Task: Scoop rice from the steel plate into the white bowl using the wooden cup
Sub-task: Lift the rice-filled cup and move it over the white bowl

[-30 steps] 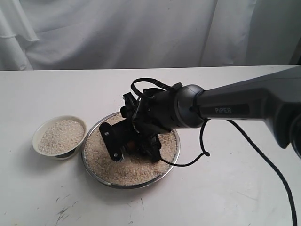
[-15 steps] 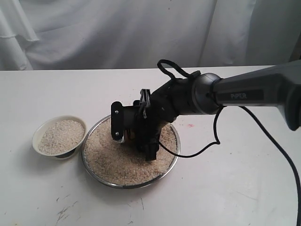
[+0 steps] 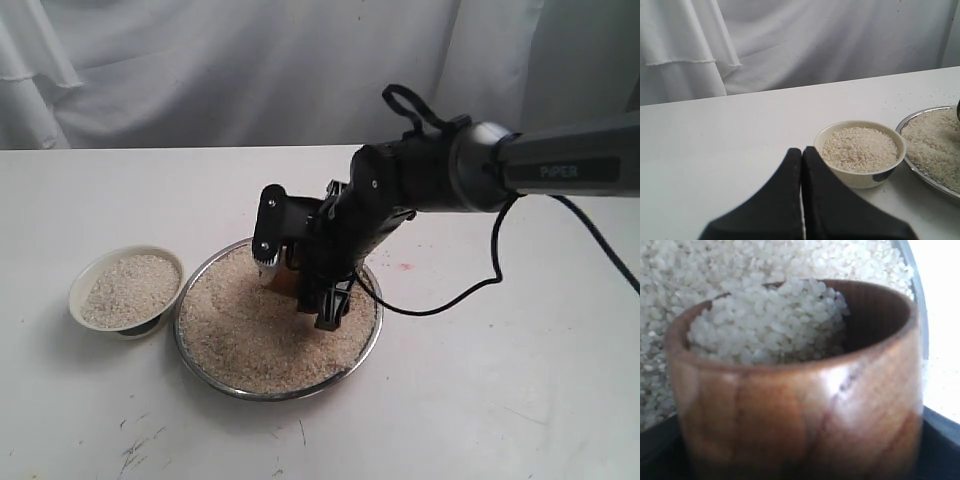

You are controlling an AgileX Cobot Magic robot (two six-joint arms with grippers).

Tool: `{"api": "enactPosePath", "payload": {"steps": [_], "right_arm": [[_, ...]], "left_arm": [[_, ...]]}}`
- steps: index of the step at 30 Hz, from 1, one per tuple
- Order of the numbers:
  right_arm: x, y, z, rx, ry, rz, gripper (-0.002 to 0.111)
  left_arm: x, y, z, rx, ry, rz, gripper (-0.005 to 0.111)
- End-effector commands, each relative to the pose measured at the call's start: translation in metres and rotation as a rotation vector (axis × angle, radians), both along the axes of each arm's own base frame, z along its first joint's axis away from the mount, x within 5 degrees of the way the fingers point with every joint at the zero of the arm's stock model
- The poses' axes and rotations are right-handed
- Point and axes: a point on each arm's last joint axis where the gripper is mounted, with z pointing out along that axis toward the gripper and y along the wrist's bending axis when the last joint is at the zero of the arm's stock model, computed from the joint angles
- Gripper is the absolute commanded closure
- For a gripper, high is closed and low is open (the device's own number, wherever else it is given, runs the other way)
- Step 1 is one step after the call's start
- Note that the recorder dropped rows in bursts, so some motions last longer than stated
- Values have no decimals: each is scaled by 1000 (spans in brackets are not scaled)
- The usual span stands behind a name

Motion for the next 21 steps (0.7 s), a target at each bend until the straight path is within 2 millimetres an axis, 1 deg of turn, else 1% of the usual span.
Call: {"api": "enactPosePath", "payload": {"steps": [1, 5, 8, 11, 15, 18, 21], "right_arm": [[-3, -4, 23, 86, 34, -42, 108], [-5, -3, 32, 142, 64, -80, 108], [-9, 0, 43, 206, 89, -114, 108], [-12, 7, 55, 284, 90, -145, 108], [-17, 21, 68, 394, 63, -186, 108], [-23, 32, 73, 435, 44, -191, 108], [-24, 39, 75, 451, 6, -188, 108]], "left_arm": [[1, 0, 1, -2, -5, -6, 107], [1, 0, 1, -2, -5, -6, 107], [1, 0, 1, -6, -5, -5, 107], [1, 0, 1, -6, -5, -5, 107], [1, 0, 1, -6, -5, -5, 107], [1, 0, 1, -6, -5, -5, 107], [1, 0, 1, -6, -5, -5, 107]]}}
